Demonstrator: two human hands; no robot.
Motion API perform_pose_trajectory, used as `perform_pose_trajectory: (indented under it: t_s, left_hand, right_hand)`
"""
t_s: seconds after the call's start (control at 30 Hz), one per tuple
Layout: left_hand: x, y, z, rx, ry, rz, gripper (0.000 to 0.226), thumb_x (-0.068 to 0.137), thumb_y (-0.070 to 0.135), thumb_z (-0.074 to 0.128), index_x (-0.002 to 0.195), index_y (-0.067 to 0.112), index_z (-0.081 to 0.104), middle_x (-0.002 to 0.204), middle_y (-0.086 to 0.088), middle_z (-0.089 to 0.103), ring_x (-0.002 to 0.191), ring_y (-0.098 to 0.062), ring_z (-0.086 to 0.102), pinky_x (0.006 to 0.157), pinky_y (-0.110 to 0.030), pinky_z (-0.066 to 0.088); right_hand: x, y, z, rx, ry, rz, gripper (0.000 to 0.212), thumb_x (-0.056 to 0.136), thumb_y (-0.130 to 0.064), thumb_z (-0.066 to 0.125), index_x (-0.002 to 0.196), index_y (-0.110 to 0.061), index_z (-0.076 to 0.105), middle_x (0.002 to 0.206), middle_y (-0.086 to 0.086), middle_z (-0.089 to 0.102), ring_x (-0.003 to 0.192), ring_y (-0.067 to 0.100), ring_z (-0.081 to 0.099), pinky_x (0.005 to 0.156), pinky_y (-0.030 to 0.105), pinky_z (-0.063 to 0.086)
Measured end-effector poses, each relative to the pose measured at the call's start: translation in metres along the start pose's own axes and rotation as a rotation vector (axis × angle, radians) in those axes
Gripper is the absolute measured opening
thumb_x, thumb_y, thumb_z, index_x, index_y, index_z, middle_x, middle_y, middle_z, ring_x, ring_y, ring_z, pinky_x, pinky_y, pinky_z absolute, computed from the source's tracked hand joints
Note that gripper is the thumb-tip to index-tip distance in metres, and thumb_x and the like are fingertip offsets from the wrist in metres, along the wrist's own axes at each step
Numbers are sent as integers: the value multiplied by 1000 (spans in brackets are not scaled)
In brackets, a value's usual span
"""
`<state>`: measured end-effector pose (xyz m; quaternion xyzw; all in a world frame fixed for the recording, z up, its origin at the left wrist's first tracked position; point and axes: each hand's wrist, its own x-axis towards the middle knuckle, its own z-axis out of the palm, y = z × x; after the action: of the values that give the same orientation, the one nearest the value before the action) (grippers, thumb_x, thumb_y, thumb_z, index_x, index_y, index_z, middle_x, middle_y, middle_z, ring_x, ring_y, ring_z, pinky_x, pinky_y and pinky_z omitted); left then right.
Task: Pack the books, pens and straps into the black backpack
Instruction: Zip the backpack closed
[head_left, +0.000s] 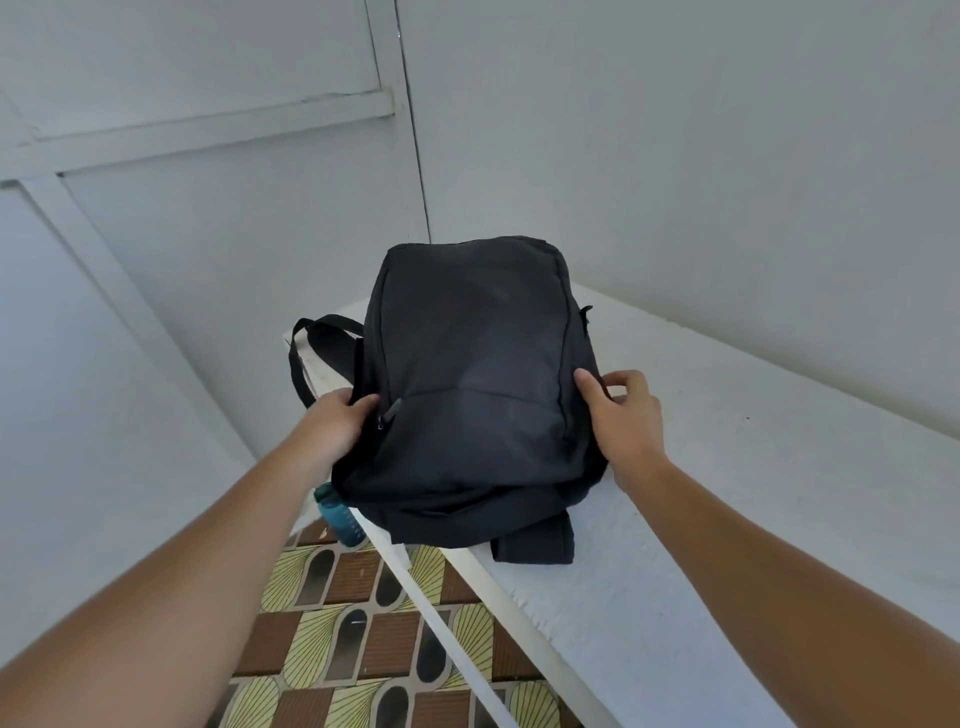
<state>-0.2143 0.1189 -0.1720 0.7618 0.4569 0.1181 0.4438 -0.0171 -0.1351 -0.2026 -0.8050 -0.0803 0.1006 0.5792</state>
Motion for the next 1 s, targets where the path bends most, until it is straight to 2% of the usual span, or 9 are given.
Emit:
perform_pose_trajectory:
  t_s: [0.1,0.2,0.37,0.5,0.6,0.77,0.9,0.93,1.0]
  left_hand:
    - [-9,18,22,159,66,104,28,100,33,49,104,11,67,103,-7,67,99,-27,59,90,-36,47]
    - [-25,26,39,177,65,148,26,103,25,43,103,7,62,101,-7,61,98,-27,55,82,-33,39]
    - [-75,44,84,252,-67,237,27,104,23,42,82,9,50,90,-11,59,92,-31,57,75,-32,35]
    - [-126,58,130,178,-235,262,29,105,29,42,87,7,50,93,-12,61,85,-26,59,73,-33,40]
    - [-165,65,161,107,-327,296,29,107,27,40,82,13,42,86,-8,58,72,-17,54,68,-32,39]
    - [-203,77,192,99,-420,320,27,108,27,36,83,16,37,93,-13,60,79,-26,56,70,-33,39]
    - [-202,88,173,286,-522,356,33,107,36,38,93,9,50,90,-13,68,76,-28,67,74,-36,54]
    - [-199,95,162,393,-577,380,42,106,43,39,91,7,56,82,-12,72,70,-26,70,75,-37,59]
    - [-195,117,140,691,-585,494,60,99,59,45,72,8,61,61,-4,70,57,-22,68,71,-36,59]
  right_hand:
    - [12,-6,-8,-100,37,-86,18,99,-43,63,101,-26,60,106,7,67,90,25,66,86,45,57]
    - [30,-13,-21,-213,39,-145,11,104,-26,57,96,-20,61,91,2,68,93,30,66,83,43,54]
    - [48,-9,-60,-376,88,-175,21,108,-24,51,113,-11,65,115,13,69,111,35,61,85,35,43]
    - [52,1,-107,-413,138,-189,16,106,-19,52,108,-11,66,113,14,69,97,29,56,79,33,37]
    - [47,13,-149,-459,154,-197,19,105,-15,53,114,-6,67,115,17,69,102,32,59,80,32,35]
    - [35,25,-196,-486,180,-185,20,102,-12,57,115,-6,70,105,13,66,106,36,62,79,32,34]
    - [17,24,-203,-400,187,-145,16,101,-23,61,113,-18,71,96,6,68,89,27,60,76,32,37]
    - [13,22,-203,-393,193,-148,17,101,-26,61,113,-19,71,97,4,69,90,25,60,77,31,38]
    - [6,20,-204,-363,223,-158,17,102,-30,61,110,-20,72,99,0,70,92,21,61,78,30,38]
